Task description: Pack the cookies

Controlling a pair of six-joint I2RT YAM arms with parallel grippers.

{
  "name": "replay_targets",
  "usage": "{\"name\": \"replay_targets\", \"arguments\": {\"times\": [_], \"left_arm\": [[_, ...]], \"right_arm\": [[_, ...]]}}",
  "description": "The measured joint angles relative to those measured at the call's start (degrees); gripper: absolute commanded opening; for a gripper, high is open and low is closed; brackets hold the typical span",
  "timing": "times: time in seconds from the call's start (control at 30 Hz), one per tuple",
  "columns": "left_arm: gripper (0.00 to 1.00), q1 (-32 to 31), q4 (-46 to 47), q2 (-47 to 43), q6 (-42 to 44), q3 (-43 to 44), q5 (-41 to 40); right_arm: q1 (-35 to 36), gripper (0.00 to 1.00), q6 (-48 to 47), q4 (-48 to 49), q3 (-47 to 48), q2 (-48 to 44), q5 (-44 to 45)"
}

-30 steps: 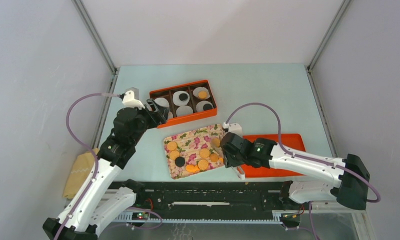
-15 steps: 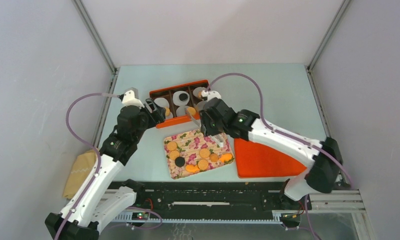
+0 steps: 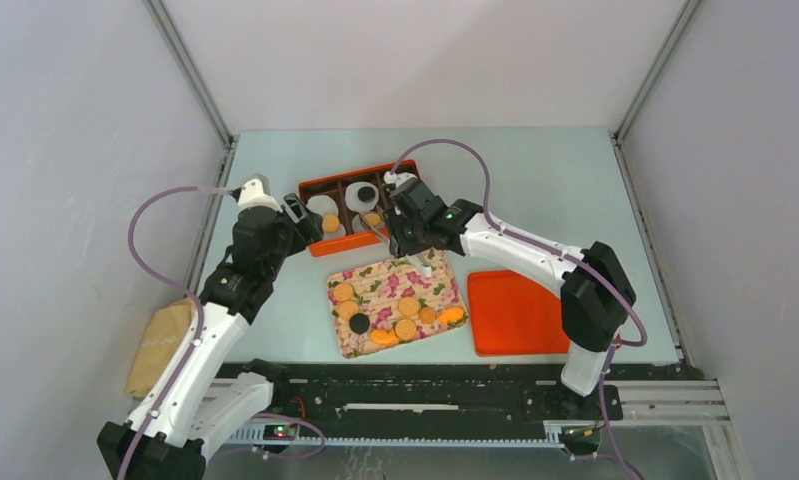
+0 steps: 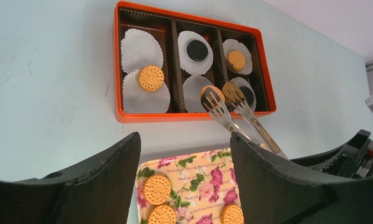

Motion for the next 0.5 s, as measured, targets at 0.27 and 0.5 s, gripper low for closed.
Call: {"name": "replay_targets", "arguments": {"times": [0.27,0.5], "left_arm": [[0.75,0.1,0.3,1.3,0.0,0.0,0.3],[0.75,0.1,0.7,1.8,0.0,0.0,0.4]], "right_arm": [[-1.9,0.17,-0.5,1.7,0.4,2.1,-2.3],[-1.8,0.18,-0.8,2.1,1.1,3.4,-3.5]]}}
